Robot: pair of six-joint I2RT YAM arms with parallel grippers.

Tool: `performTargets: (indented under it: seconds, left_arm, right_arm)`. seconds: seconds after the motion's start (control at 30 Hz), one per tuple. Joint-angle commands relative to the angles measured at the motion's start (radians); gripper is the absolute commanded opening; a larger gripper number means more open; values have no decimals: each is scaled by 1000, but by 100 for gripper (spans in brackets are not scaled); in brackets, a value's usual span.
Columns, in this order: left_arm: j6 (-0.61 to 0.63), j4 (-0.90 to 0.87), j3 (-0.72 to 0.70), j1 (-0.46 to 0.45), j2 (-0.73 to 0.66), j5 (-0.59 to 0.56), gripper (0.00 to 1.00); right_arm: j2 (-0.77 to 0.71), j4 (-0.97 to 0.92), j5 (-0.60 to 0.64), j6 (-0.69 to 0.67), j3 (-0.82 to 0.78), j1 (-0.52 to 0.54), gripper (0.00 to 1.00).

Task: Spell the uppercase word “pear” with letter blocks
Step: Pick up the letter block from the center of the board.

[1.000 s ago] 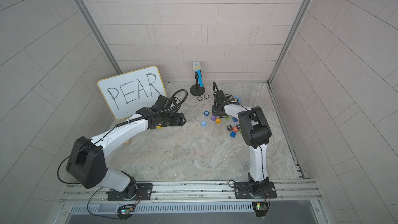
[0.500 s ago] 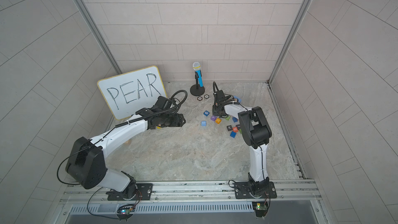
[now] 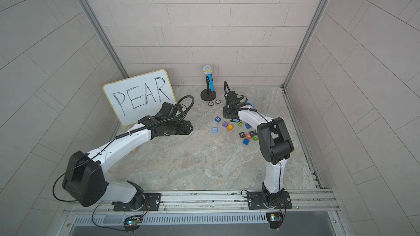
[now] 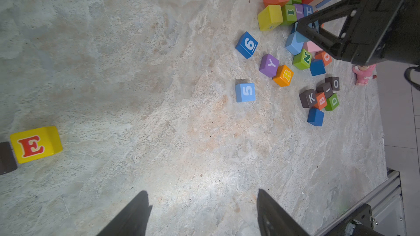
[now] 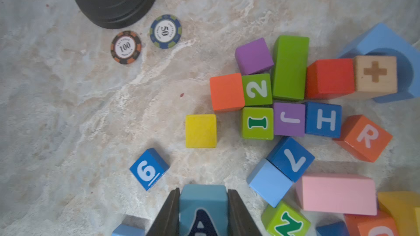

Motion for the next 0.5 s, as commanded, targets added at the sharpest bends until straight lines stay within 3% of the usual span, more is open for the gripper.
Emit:
performTargets:
  seconds: [0.0,0.3,0.47]
  left_arm:
    - [4,-39,-15,18,-60,-39,78]
    - [-15,-77,-120,76,-243,-115,80]
    - [-37,-96,-182,130,-317,-89,81]
  right_arm:
    - [-63,-48,41,13,-1,40,28]
    - [-126,-41,69,47,-25,149,28]
    - [-111,-35,72,70,-18,213,28]
